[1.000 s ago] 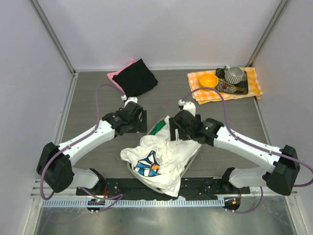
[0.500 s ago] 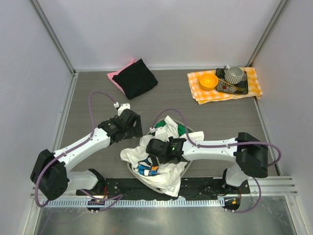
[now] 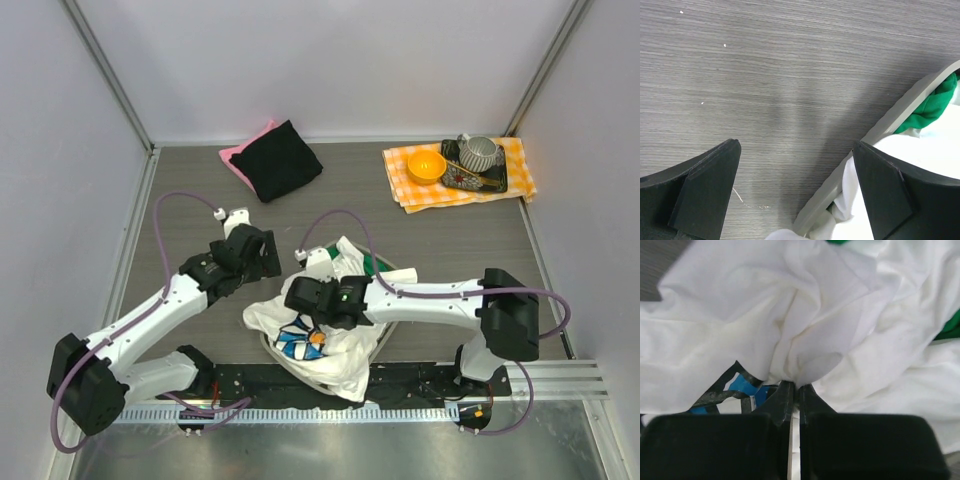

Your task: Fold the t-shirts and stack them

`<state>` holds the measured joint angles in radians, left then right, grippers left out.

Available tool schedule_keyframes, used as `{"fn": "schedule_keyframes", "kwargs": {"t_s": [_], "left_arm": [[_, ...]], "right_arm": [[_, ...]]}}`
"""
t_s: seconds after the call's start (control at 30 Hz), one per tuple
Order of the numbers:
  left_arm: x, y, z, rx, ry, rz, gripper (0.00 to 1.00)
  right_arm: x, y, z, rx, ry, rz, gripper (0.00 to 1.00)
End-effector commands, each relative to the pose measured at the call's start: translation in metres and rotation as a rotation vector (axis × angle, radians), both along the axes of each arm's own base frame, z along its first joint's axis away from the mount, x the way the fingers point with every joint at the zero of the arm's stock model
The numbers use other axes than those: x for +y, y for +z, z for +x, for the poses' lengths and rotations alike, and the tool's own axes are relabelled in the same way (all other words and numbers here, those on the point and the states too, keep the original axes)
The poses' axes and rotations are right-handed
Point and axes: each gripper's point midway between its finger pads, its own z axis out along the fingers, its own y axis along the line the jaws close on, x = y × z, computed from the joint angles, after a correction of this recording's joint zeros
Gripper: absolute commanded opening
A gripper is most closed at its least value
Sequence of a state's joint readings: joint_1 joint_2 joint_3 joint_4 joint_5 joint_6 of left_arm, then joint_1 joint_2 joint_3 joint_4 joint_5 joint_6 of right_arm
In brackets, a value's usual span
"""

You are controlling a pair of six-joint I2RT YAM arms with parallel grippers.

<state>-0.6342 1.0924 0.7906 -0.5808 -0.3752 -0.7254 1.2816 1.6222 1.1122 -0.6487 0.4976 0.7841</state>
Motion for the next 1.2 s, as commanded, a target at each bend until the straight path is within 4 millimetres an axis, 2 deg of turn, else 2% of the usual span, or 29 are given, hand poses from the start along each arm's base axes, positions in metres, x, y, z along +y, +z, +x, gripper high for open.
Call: {"fn": "schedule_keyframes", "kwargs": {"t_s": [0.0,0.07,0.1,0.17,0.2,0.27,0.3,0.33,0.37,0.4,0.43,0.57,0.67,0.73,0.8,0.87,0.97,1.1,1.17], "left_arm": [[0.008,0.013,0.004,-0.050,0.033,-0.004,1.00],[0.008,0.016,0.003,-0.058,0.035,-0.011,1.00],[0.008,0.017,0.003,-0.060,0.035,-0.013,1.00],[0.008,0.018,0.002,-0.059,0.032,-0.020,1.00],[0.007,0.019,0.001,-0.059,0.030,-0.023,1.00],[0.007,0.021,0.000,-0.060,0.032,-0.030,1.00],[0.008,0.021,0.000,-0.059,0.033,-0.032,1.00],[0.008,0.022,0.000,-0.063,0.034,-0.036,1.00],[0.007,0.024,0.000,-0.069,0.035,-0.042,1.00],[0.007,0.025,0.000,-0.071,0.037,-0.047,1.00],[0.006,0.025,0.000,-0.071,0.038,-0.051,1.00],[0.000,0.030,0.001,-0.074,0.022,-0.078,1.00],[-0.001,0.033,0.001,-0.078,0.011,-0.082,1.00],[-0.002,0.031,0.001,-0.071,0.008,-0.081,1.00],[-0.005,0.026,-0.001,-0.060,-0.002,-0.086,1.00],[-0.009,0.021,-0.002,-0.040,-0.017,-0.102,1.00],[-0.012,0.006,-0.005,-0.009,-0.023,-0.101,1.00],[-0.019,-0.002,-0.002,0.006,-0.040,-0.113,1.00],[-0.026,-0.006,-0.003,0.020,-0.059,-0.127,1.00]], "right_arm": [[0.010,0.131,0.041,-0.277,-0.076,0.129,0.01],[-0.004,0.178,0.052,-0.375,-0.108,0.131,0.01],[-0.020,0.220,0.064,-0.463,-0.169,0.136,0.01],[-0.046,0.265,0.073,-0.539,-0.223,0.141,0.01],[-0.063,0.299,0.076,-0.571,-0.257,0.167,0.01],[-0.102,0.337,0.087,-0.644,-0.351,0.152,0.01],[-0.128,0.365,0.085,-0.675,-0.392,0.171,0.01],[-0.156,0.380,0.092,-0.712,-0.475,0.152,0.01],[-0.173,0.391,0.091,-0.723,-0.511,0.159,0.01],[-0.196,0.409,0.086,-0.741,-0.548,0.180,0.01],[-0.216,0.419,0.083,-0.769,-0.599,0.175,0.01],[-0.279,0.444,0.064,-0.826,-0.736,0.224,0.01],[-0.314,0.455,0.047,-0.868,-0.810,0.260,0.01],[-0.327,0.454,0.041,-0.874,-0.836,0.248,0.01],[-0.335,0.444,0.038,-0.862,-0.849,0.218,0.01],[-0.342,0.430,0.032,-0.843,-0.875,0.263,0.01],[-0.325,0.381,0.042,-0.778,-0.860,0.177,0.01],[-0.307,0.339,0.052,-0.715,-0.837,0.123,0.01],[-0.296,0.314,0.057,-0.669,-0.802,0.079,0.41]]}}
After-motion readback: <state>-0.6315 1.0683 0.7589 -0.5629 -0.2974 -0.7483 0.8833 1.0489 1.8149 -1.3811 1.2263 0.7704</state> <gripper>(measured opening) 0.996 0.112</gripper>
